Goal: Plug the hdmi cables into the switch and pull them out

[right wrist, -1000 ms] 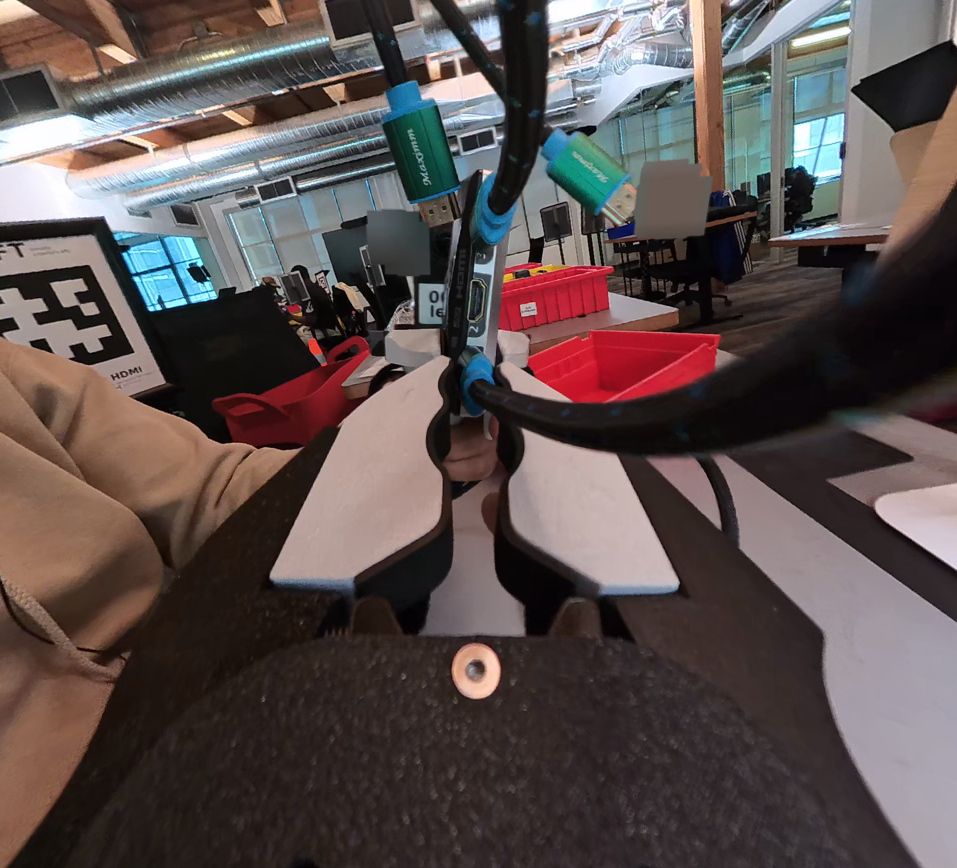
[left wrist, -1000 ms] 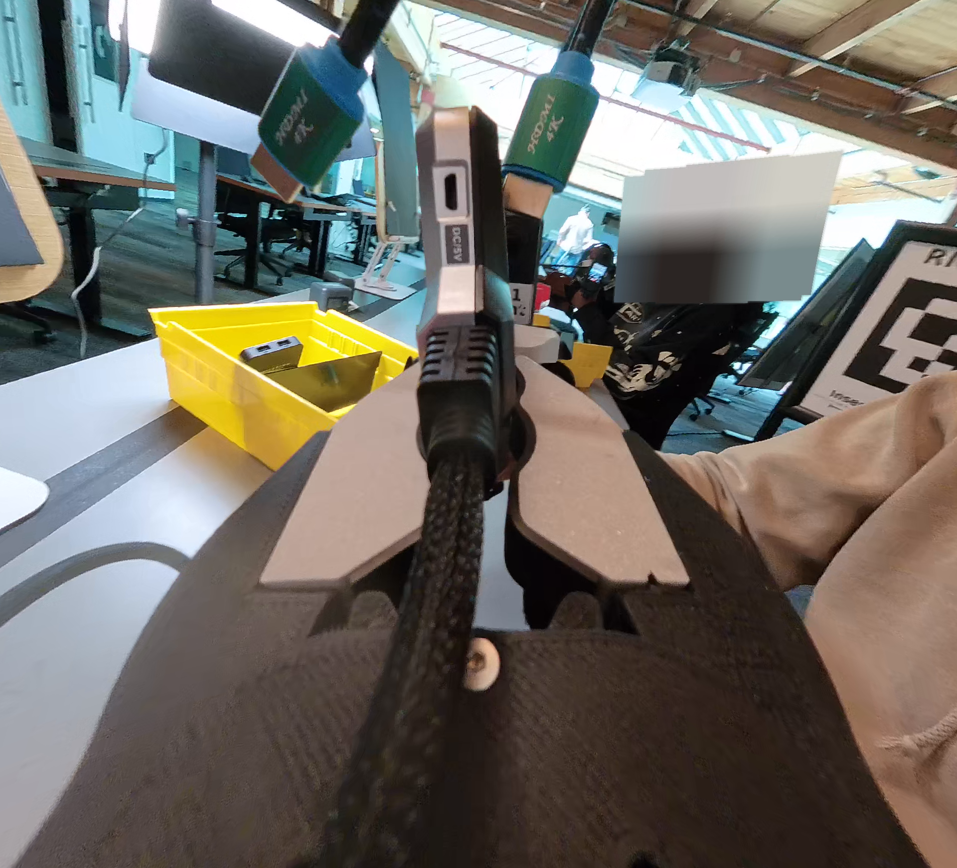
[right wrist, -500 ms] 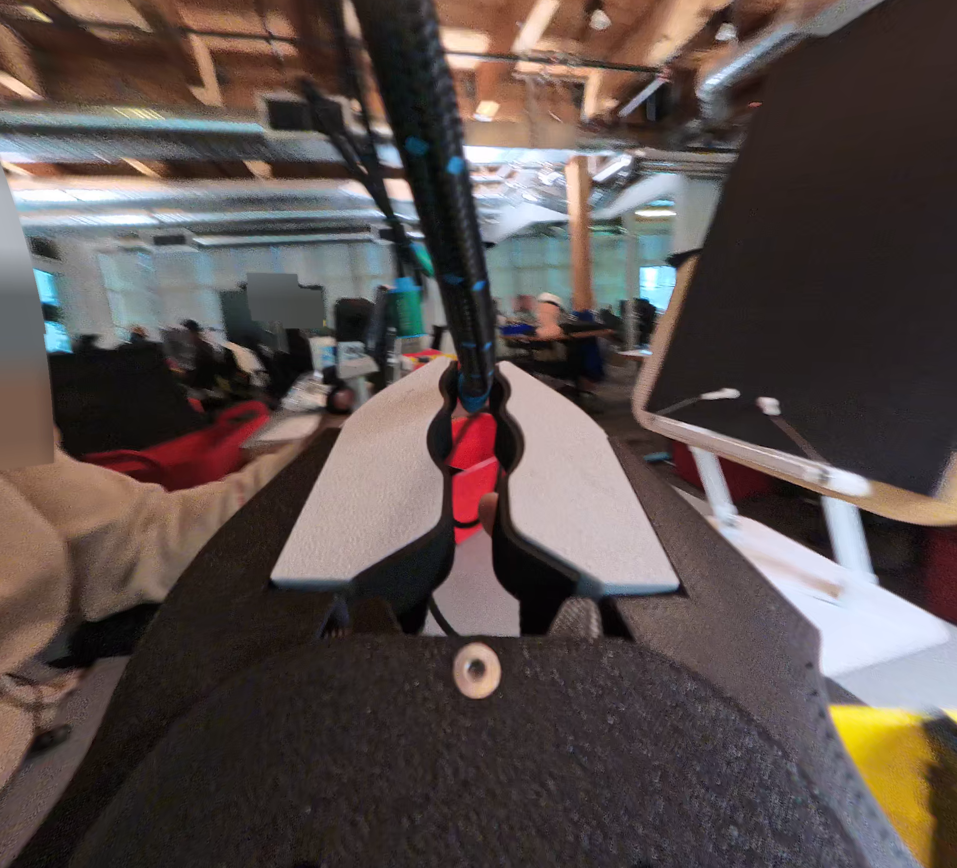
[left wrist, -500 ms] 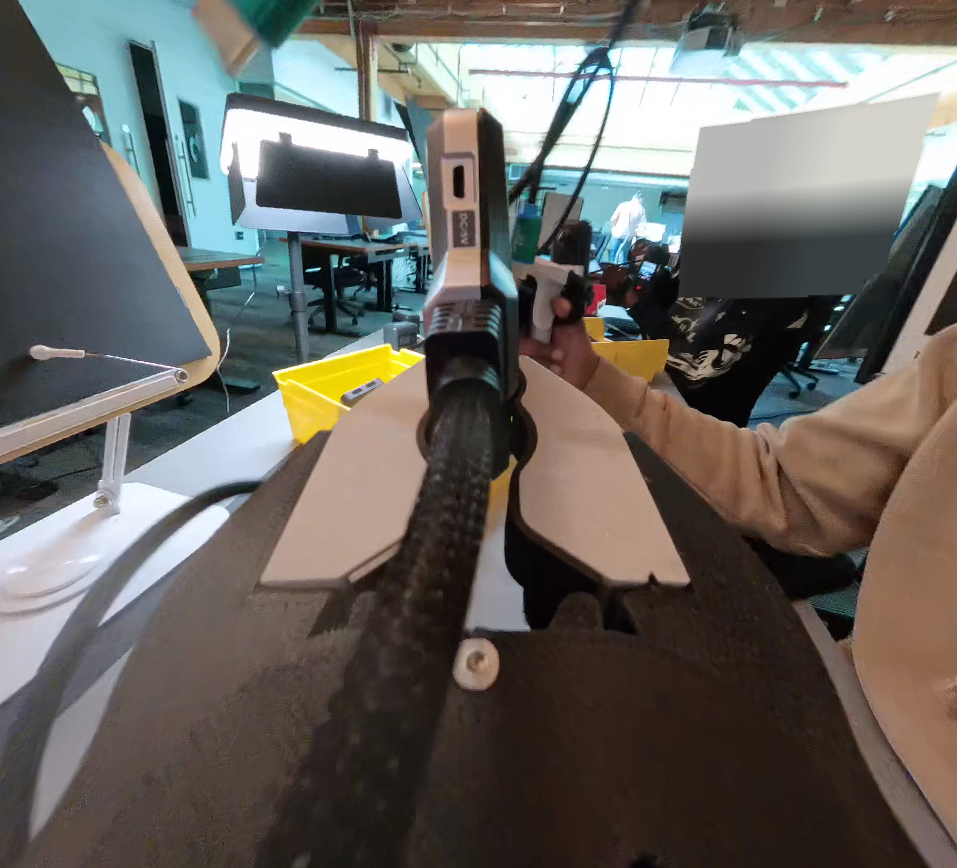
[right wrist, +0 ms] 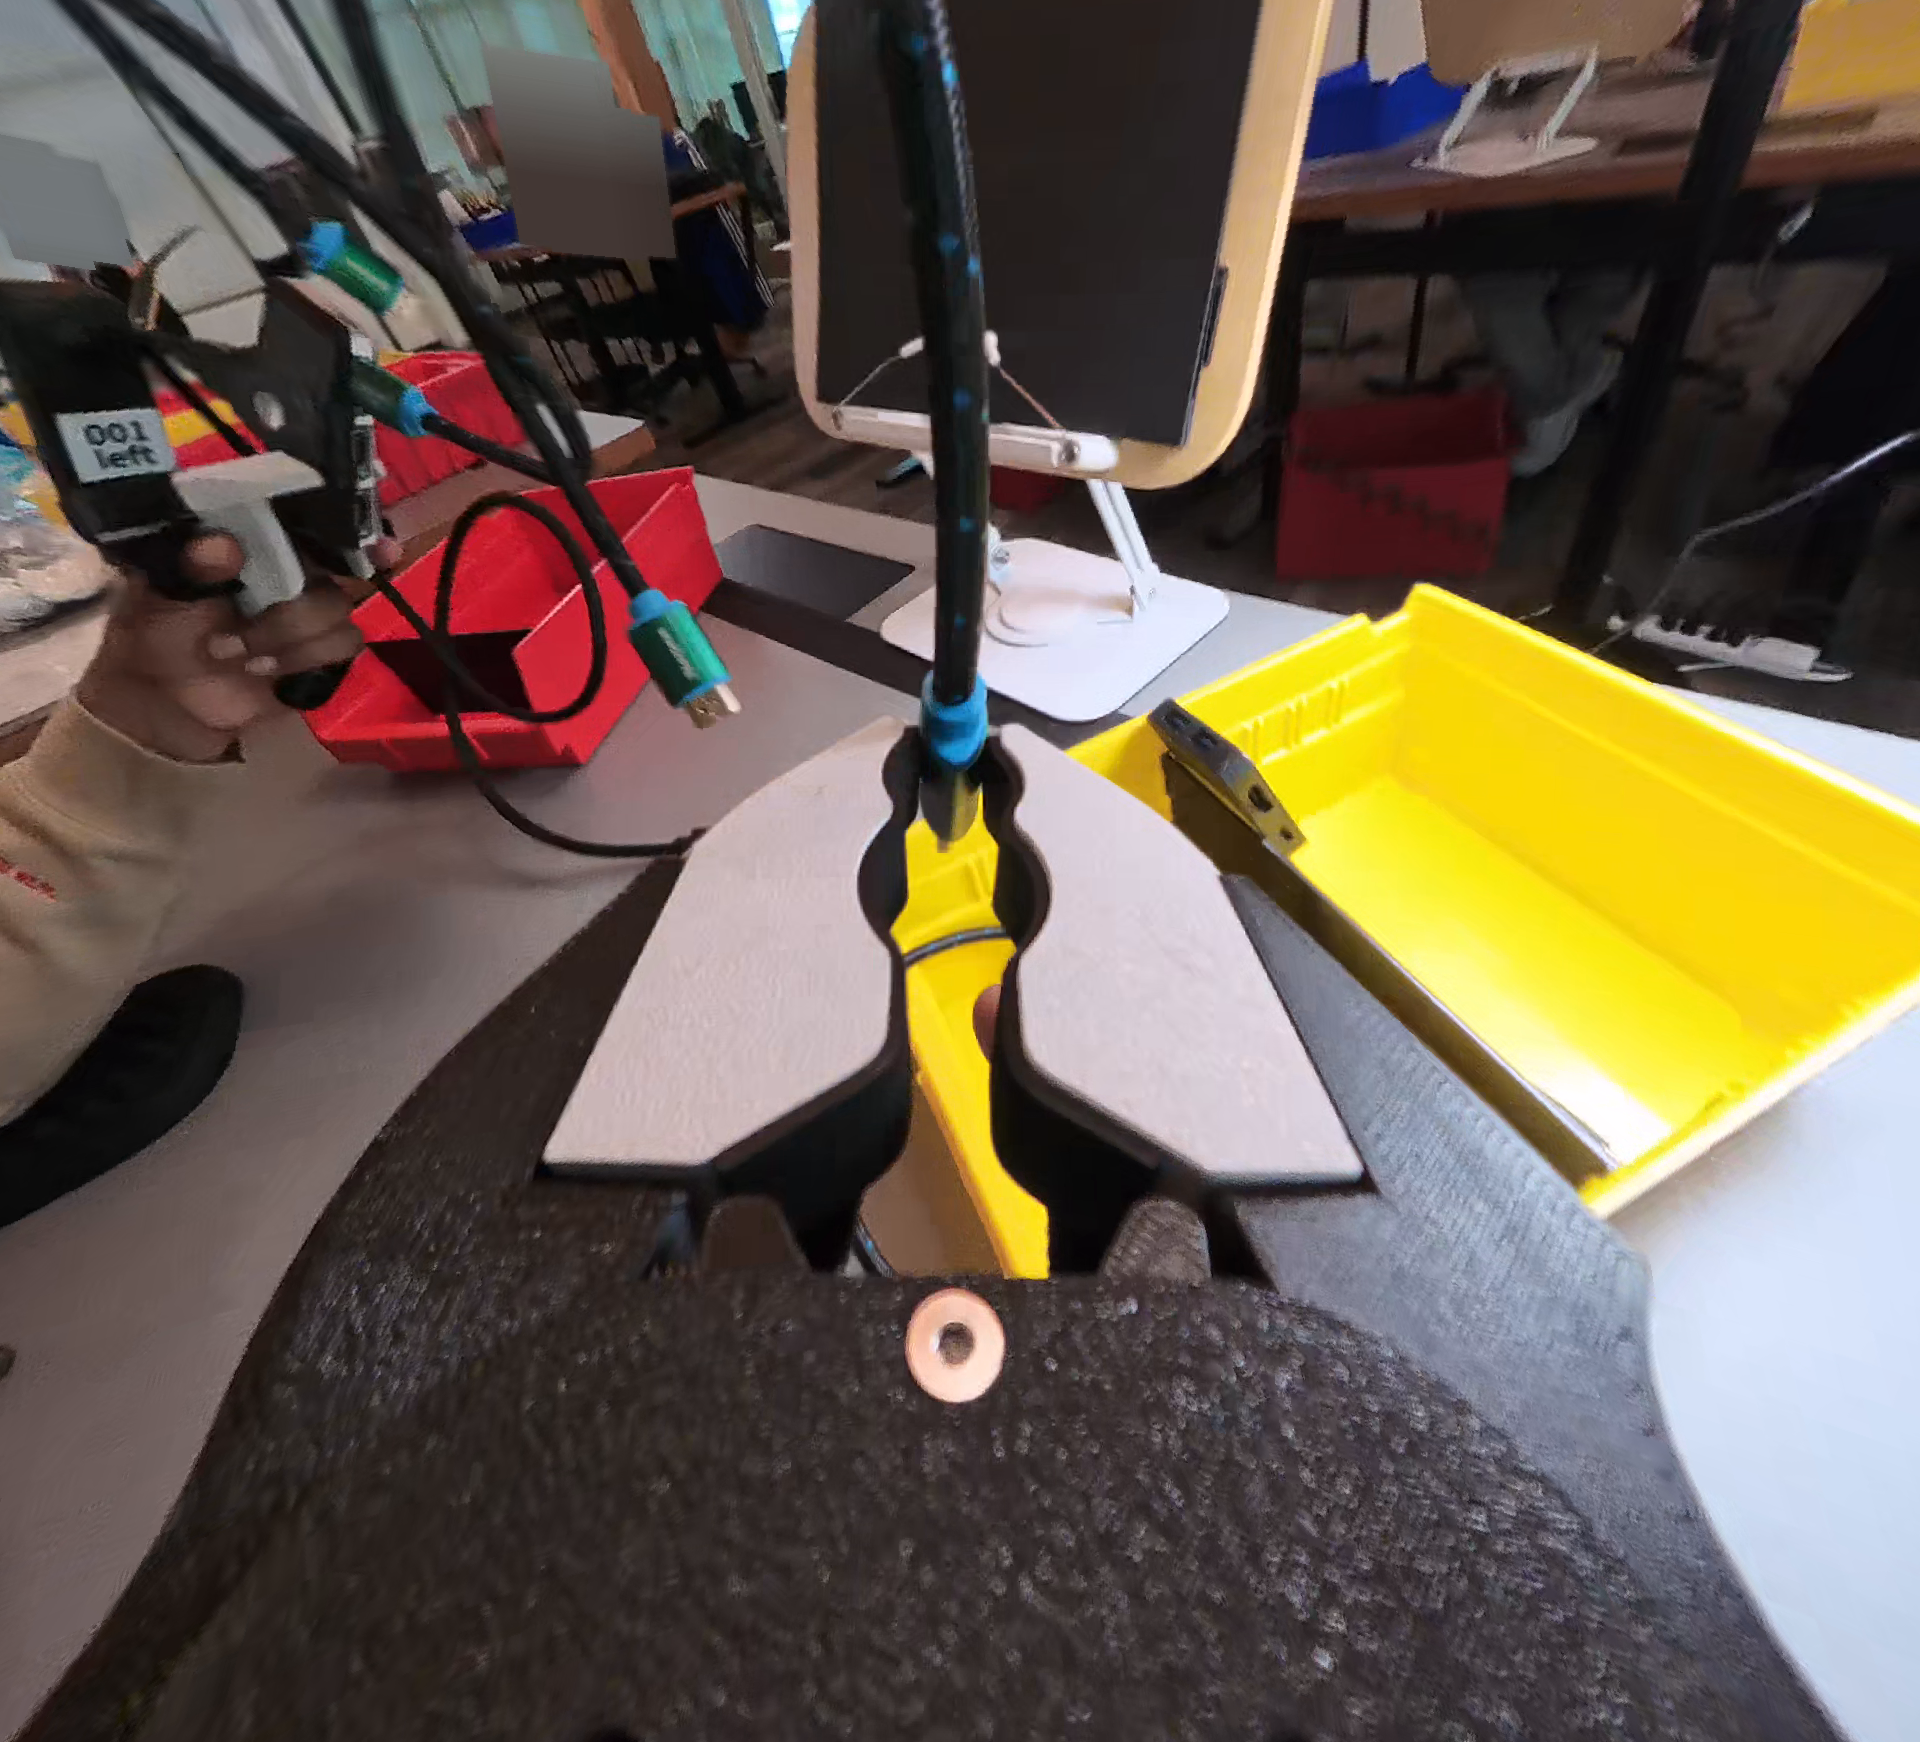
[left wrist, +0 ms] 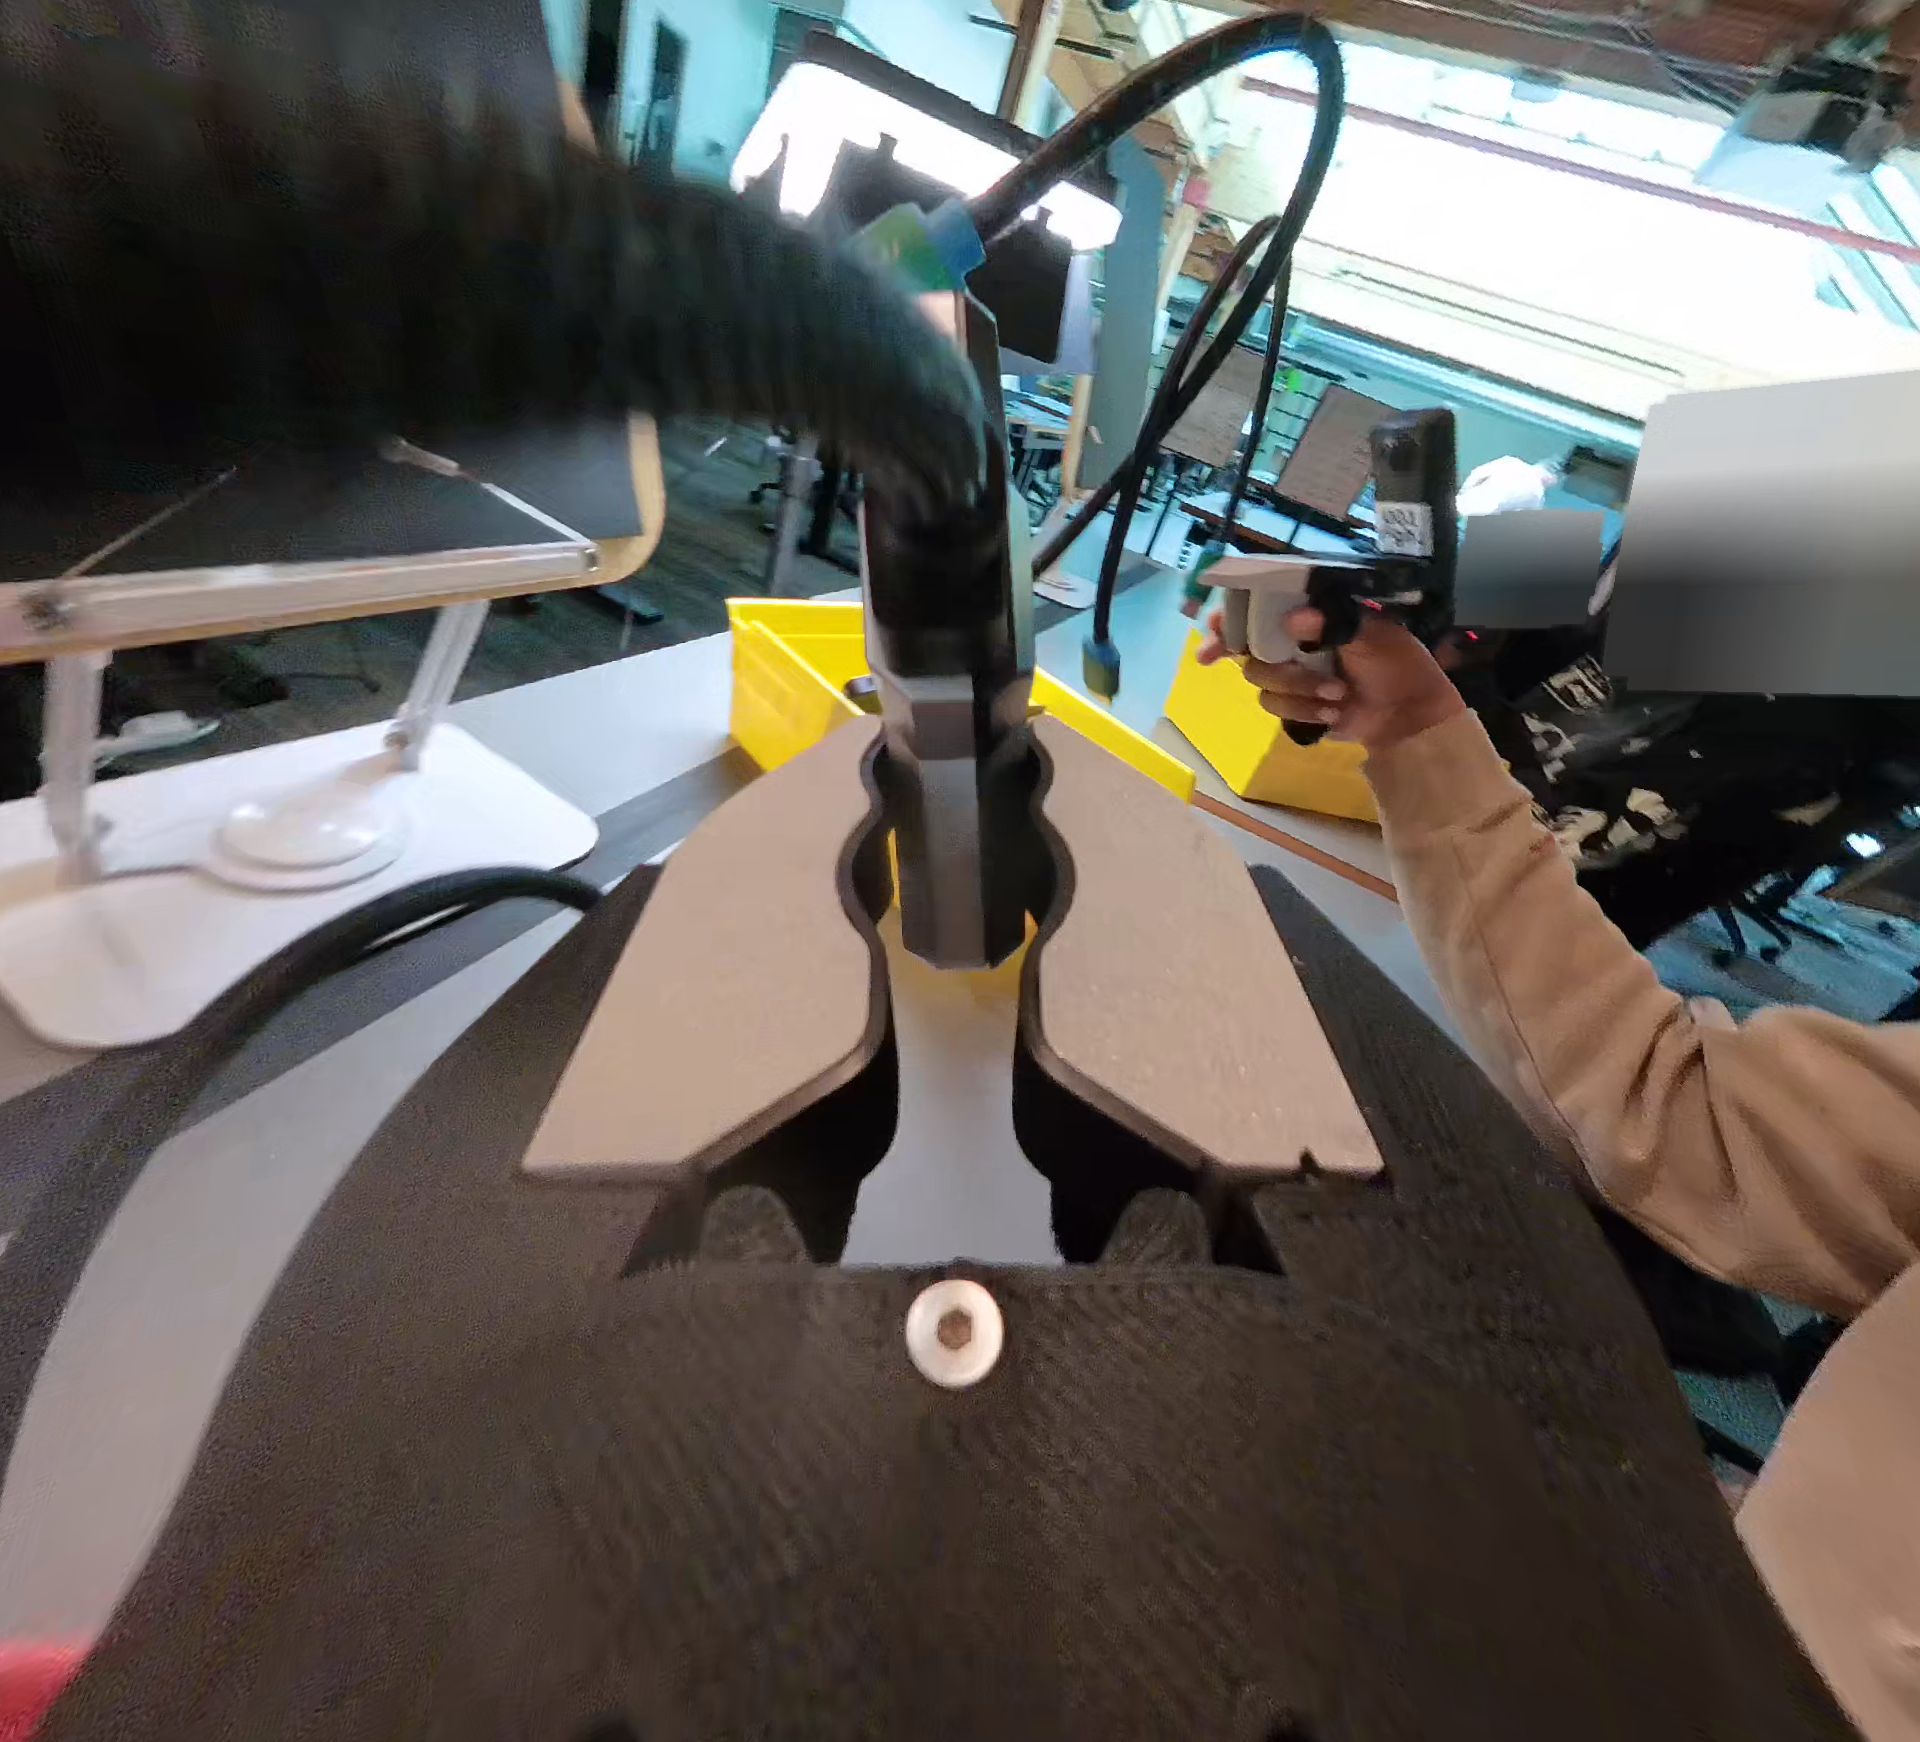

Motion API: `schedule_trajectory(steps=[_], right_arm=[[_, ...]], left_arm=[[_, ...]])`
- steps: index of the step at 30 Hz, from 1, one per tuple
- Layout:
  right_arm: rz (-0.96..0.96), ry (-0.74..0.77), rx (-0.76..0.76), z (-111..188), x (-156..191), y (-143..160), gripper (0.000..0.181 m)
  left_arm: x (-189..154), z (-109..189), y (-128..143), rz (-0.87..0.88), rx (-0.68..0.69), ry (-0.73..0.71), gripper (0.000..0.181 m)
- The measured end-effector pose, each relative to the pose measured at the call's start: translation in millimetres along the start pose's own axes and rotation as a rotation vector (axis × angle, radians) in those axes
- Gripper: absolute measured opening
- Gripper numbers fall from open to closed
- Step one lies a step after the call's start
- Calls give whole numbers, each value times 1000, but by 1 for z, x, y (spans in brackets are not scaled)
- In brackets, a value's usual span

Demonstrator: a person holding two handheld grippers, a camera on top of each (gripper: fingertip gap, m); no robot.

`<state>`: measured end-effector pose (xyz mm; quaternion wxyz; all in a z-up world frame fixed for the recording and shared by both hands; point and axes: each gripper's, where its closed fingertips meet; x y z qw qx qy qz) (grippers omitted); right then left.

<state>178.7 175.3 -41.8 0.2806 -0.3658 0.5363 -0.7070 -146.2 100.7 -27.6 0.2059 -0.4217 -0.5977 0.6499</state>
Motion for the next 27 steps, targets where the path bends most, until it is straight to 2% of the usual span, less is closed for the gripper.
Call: schedule_trajectory(steps=[4, 7, 10, 15, 22, 27], right_arm=[[-65, -82, -76, 15, -3, -5, 11], [-29, -57, -78, 20, -5, -7, 11], [10, -52, -165, 25, 0, -24, 11], [121, -14, -189, 17, 17, -37, 11], [185, -148, -144, -37, 71, -32, 11], [70, -114, -194, -54, 59, -32, 11]], left_arm=[[36, 13, 7, -15, 38, -164, 21], [46, 15, 11, -6, 43, -183, 21], [48, 15, 13, -3, 52, -193, 21], [26, 10, 15, -27, 68, -42, 21], [-24, -9, 35, -148, 170, 183, 21], [-51, -8, 50, -316, 226, 310, 21]])
Point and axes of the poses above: each gripper's, where its closed fingertips meet, z back along the fingers, y out of its underside, x = y × z across the jaws
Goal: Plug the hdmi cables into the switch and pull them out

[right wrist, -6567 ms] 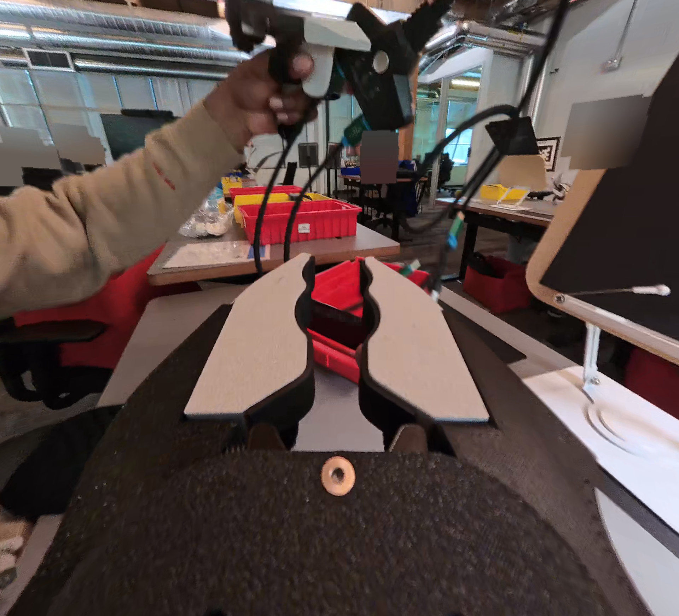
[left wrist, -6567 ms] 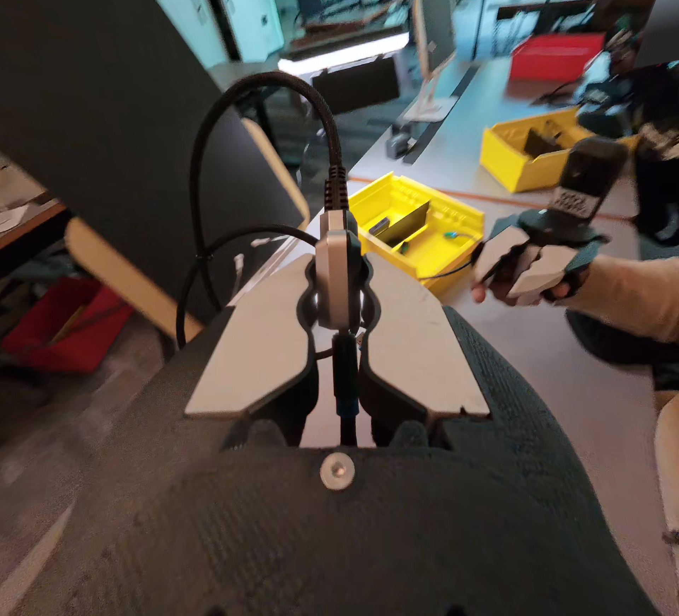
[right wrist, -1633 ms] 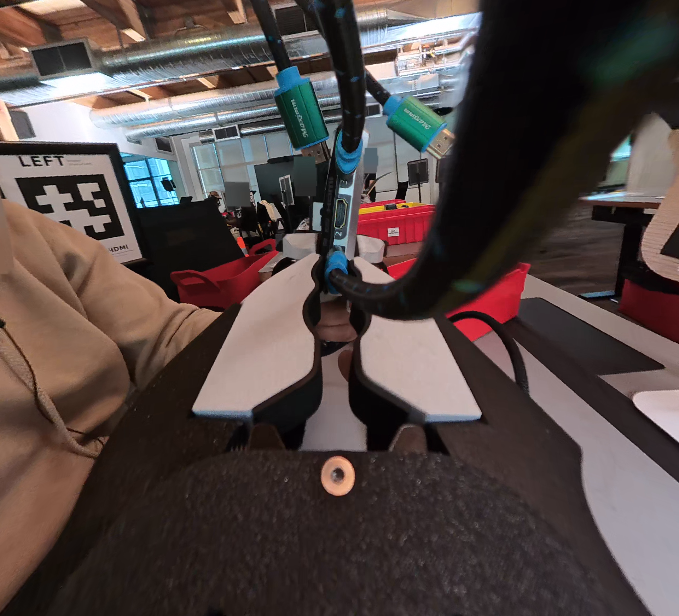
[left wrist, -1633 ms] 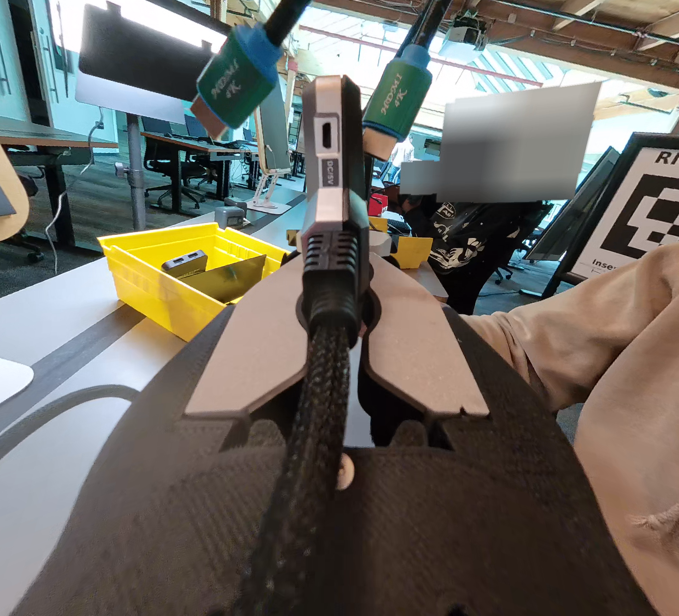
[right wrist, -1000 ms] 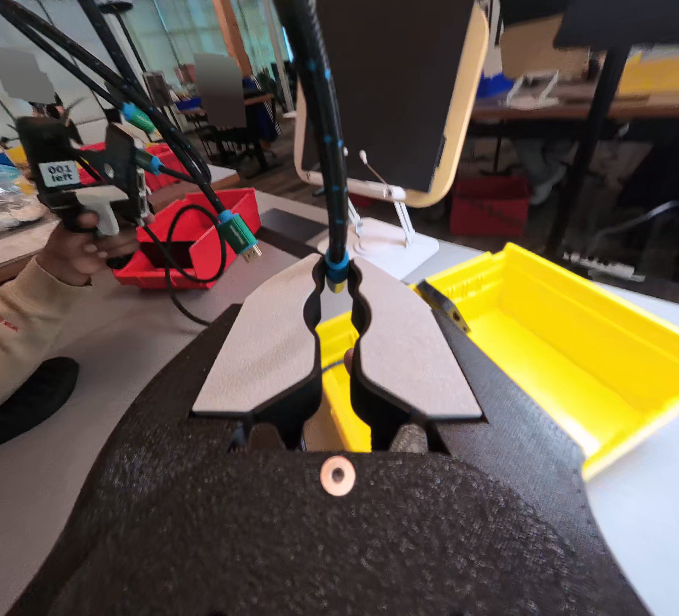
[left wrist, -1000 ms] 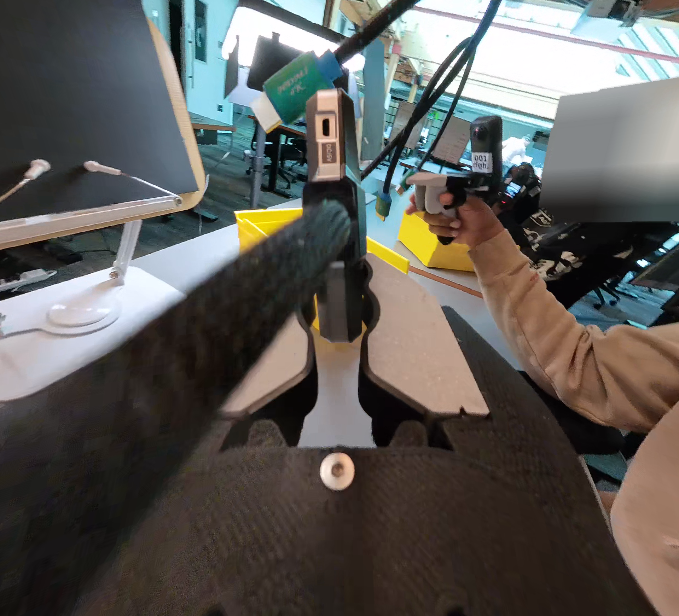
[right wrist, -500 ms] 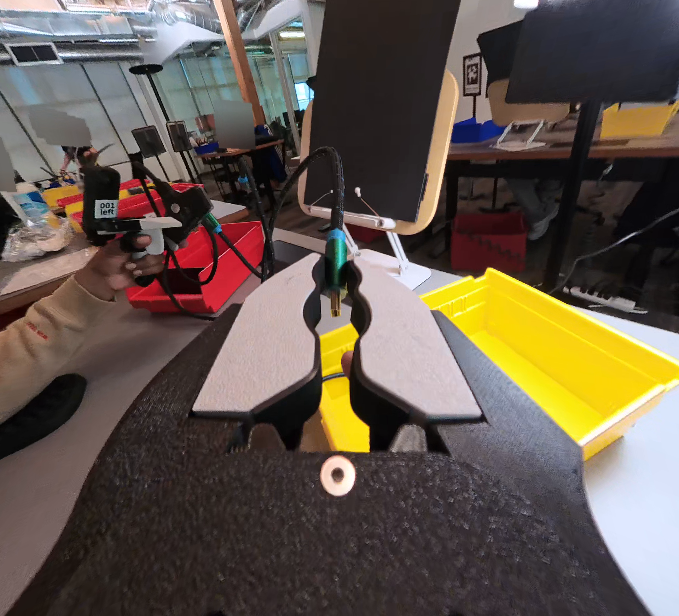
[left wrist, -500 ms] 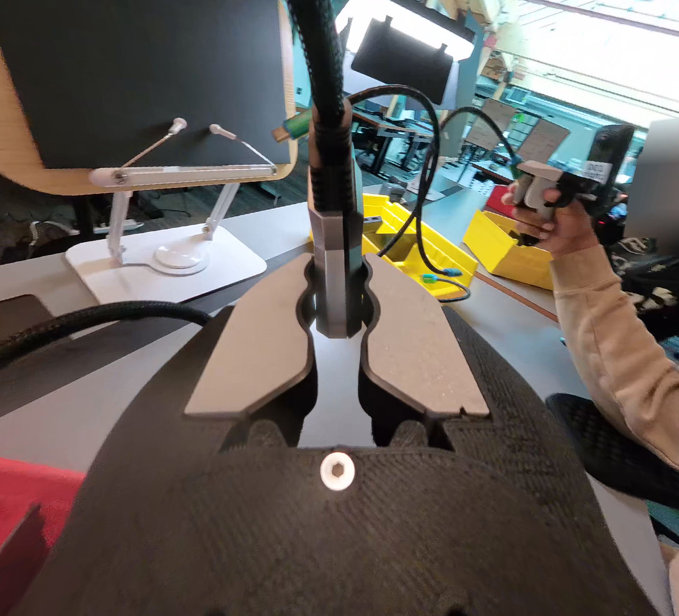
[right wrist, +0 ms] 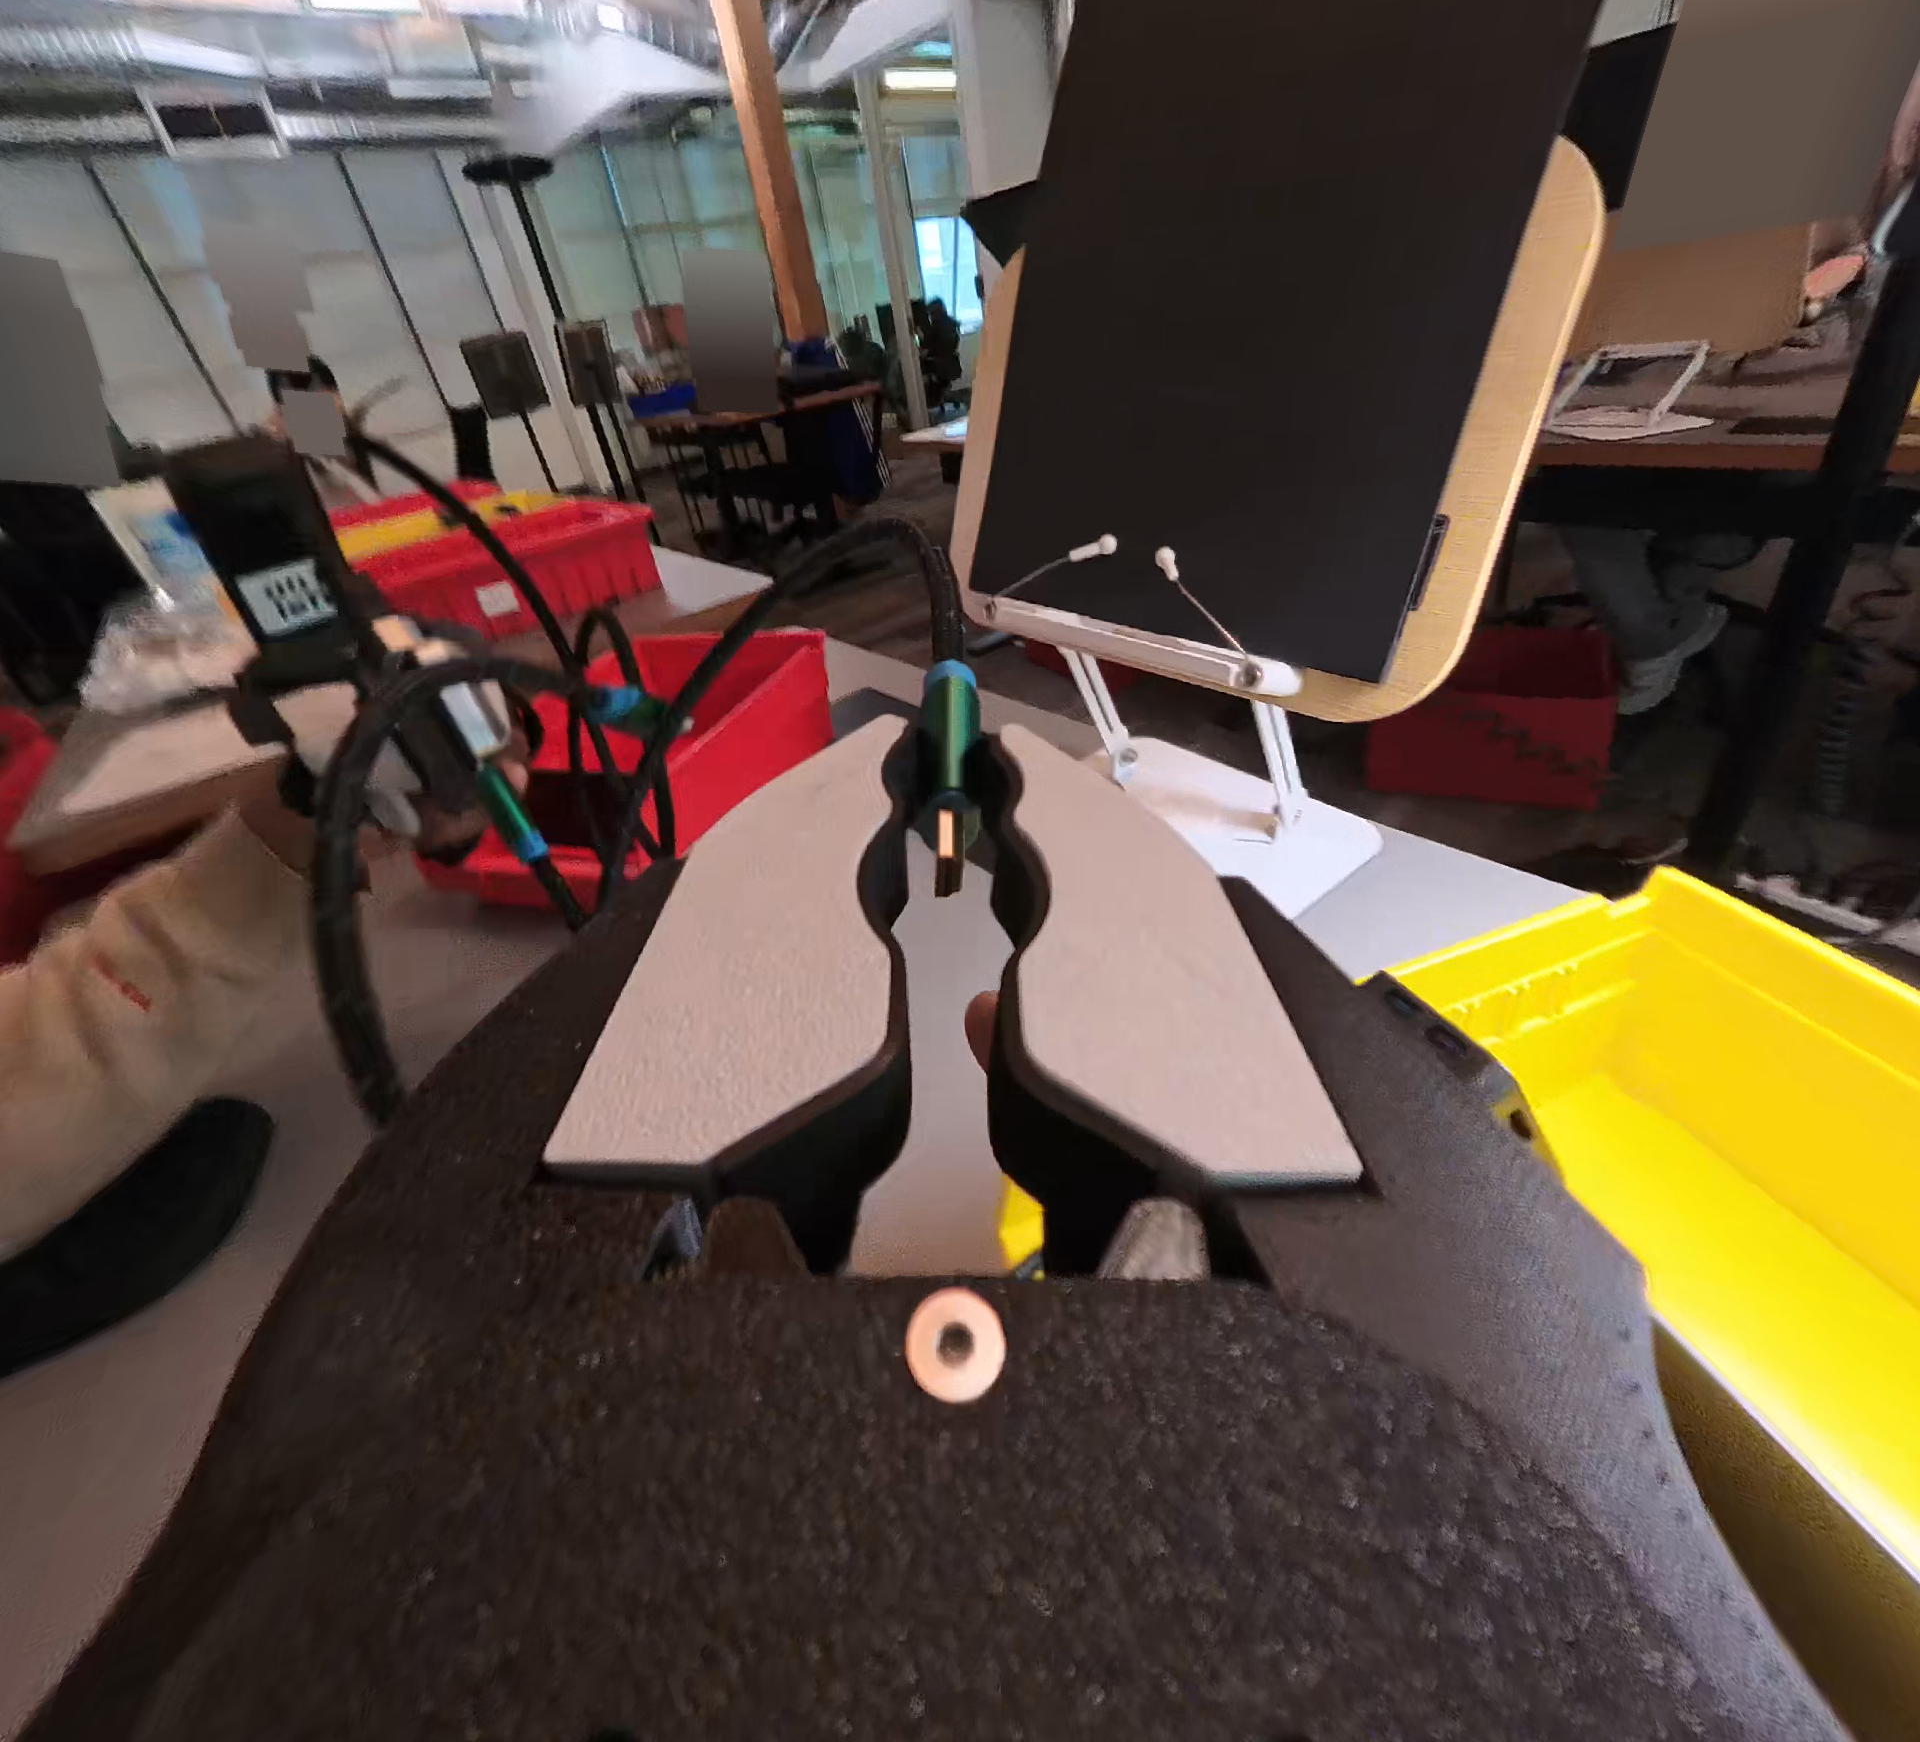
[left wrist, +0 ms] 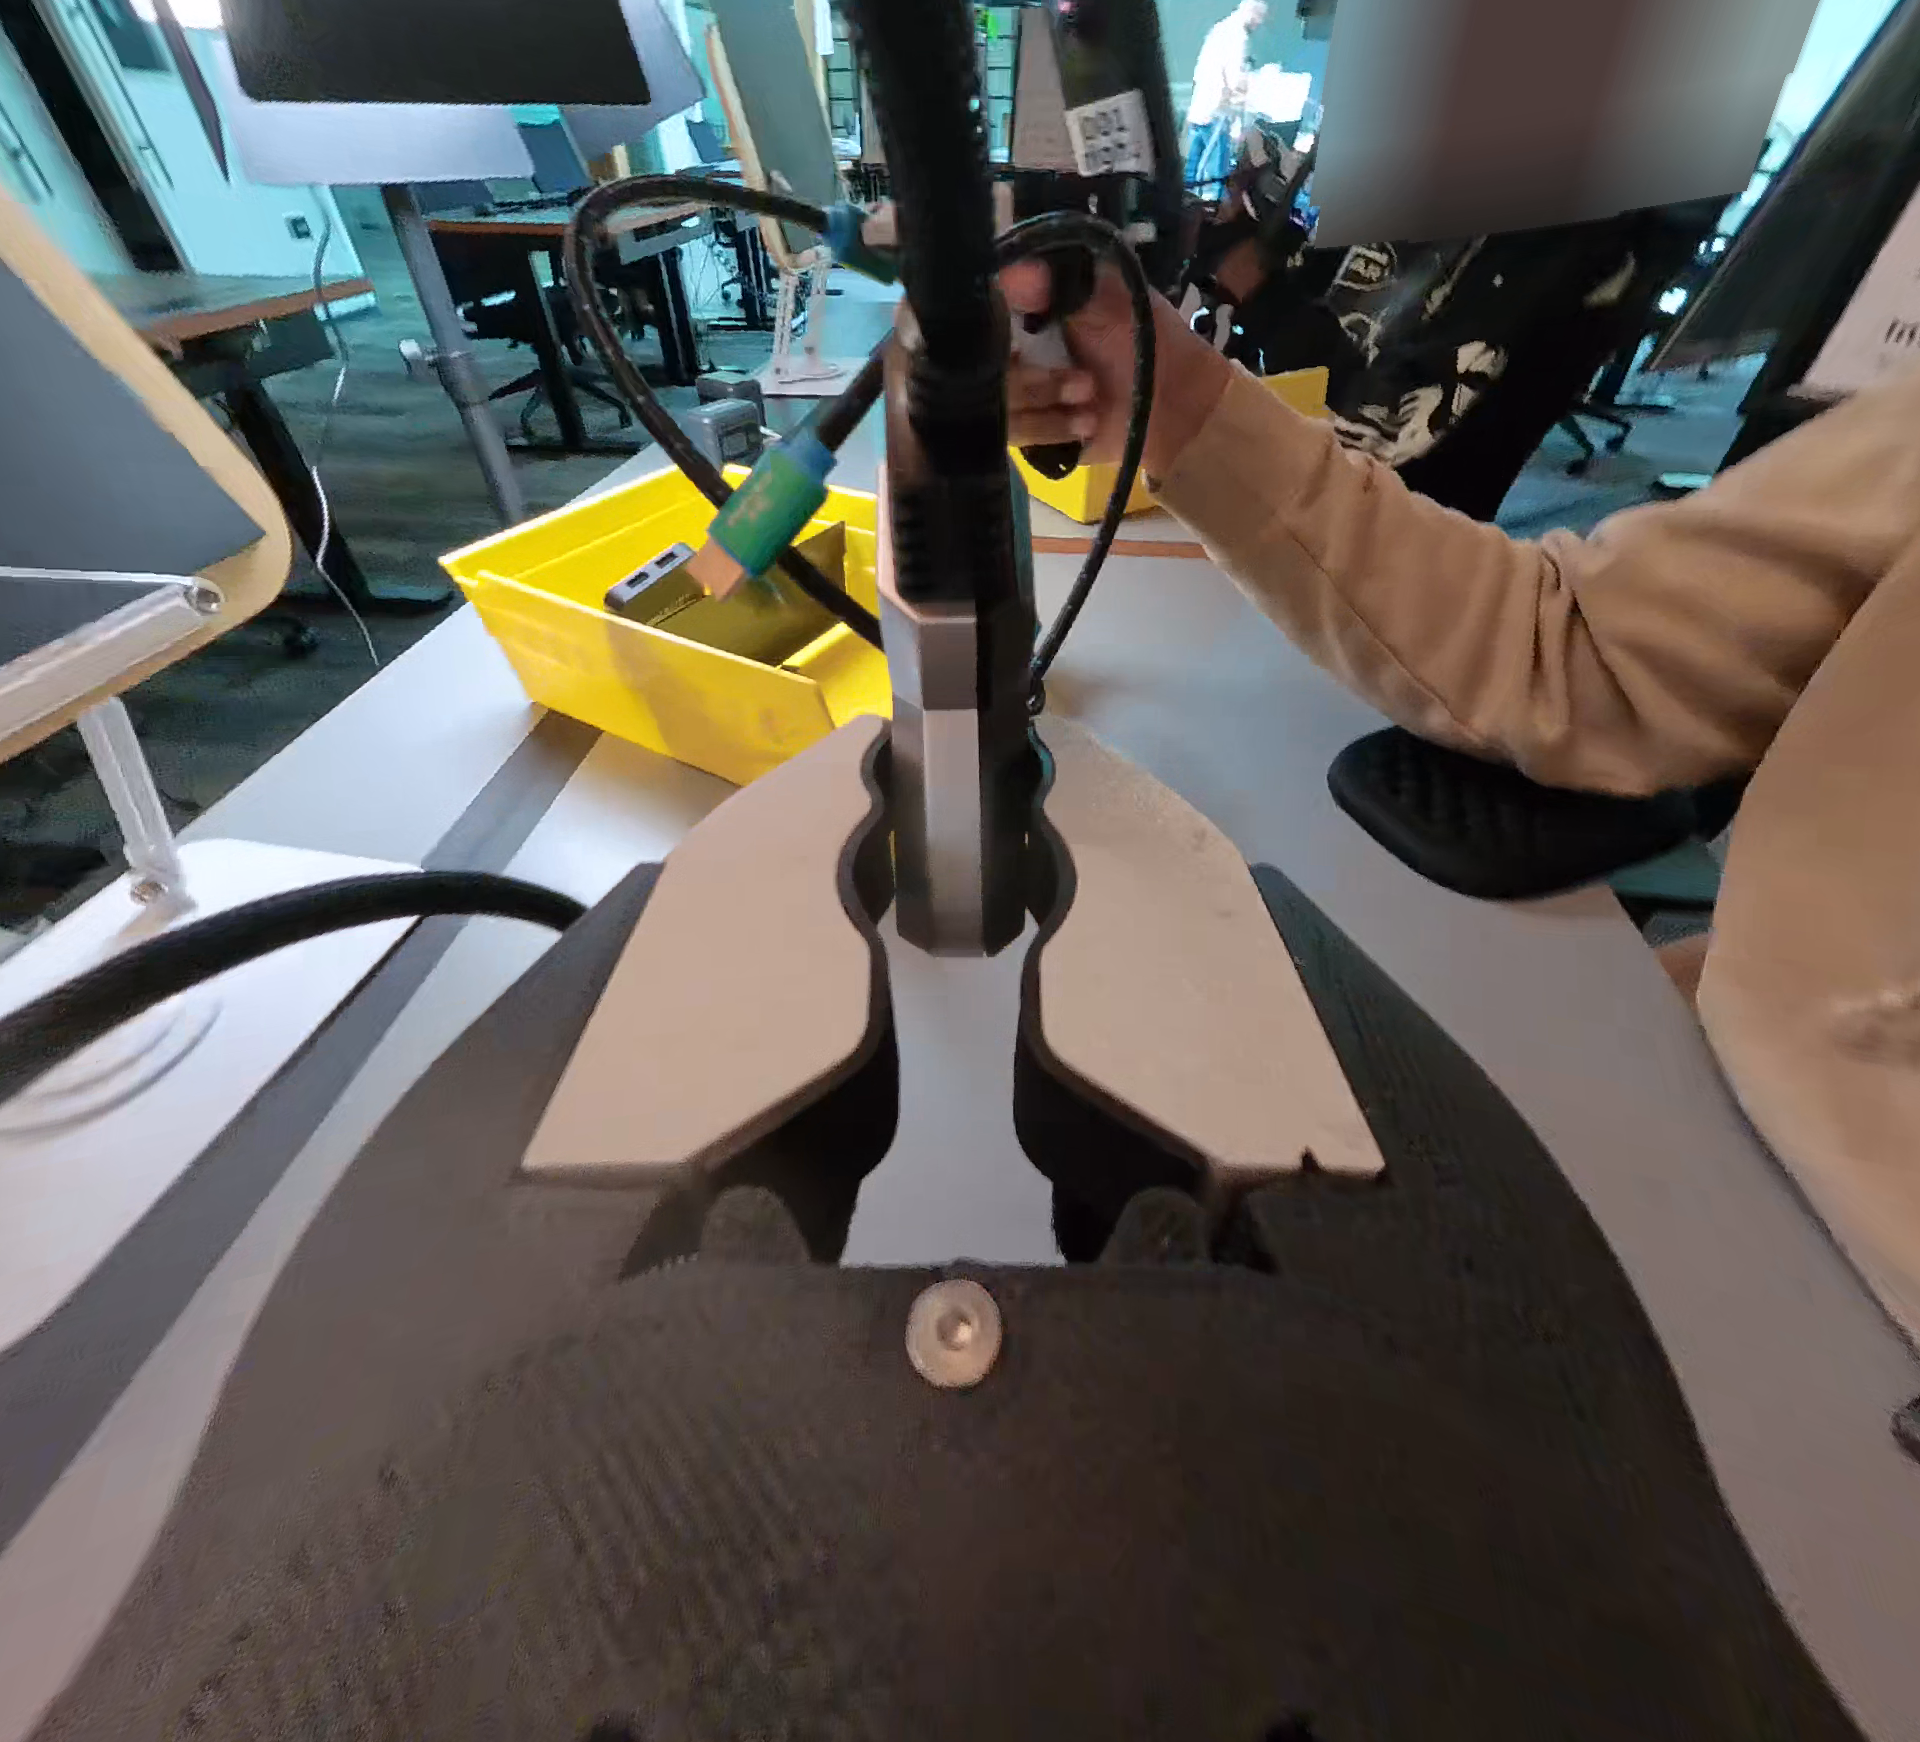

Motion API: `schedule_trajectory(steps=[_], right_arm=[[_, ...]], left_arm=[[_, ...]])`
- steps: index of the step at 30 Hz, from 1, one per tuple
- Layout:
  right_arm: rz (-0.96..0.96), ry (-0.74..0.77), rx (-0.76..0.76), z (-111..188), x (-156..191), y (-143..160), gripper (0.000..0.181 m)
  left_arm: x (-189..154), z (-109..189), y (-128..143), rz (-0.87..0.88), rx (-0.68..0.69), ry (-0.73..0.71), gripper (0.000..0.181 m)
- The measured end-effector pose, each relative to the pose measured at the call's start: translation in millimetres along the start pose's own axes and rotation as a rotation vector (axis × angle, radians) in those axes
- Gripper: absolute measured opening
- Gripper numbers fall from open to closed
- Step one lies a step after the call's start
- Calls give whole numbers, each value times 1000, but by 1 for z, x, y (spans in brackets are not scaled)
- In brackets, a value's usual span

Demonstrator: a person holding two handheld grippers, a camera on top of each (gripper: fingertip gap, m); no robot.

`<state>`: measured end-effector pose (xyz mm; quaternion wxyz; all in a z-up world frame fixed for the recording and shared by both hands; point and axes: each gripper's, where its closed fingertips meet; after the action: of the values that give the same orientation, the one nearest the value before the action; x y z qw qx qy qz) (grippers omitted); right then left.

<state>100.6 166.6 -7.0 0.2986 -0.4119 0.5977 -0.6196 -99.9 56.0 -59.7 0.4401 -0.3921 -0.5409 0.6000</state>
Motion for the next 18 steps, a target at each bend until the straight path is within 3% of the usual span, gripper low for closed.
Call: schedule_trajectory(steps=[11, 14, 18], right_arm=[[-446, -97, -414, 35, -29, -42, 11], [-551, -155, -390, 27, -26, -35, 11], [-545, -160, -292, -6, -4, -18, 11]], left_arm=[[-1, -17, 50, -199, 221, -12, 21], [8, -26, 55, -281, 283, -111, 21], [5, -47, 42, -360, 204, -179, 21]])
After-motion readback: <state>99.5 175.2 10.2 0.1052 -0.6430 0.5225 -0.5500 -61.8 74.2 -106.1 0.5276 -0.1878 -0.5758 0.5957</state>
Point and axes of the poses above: each gripper's, where its closed fingertips meet, z back along the fingers, y out of its underside, x = y × z across the jaws
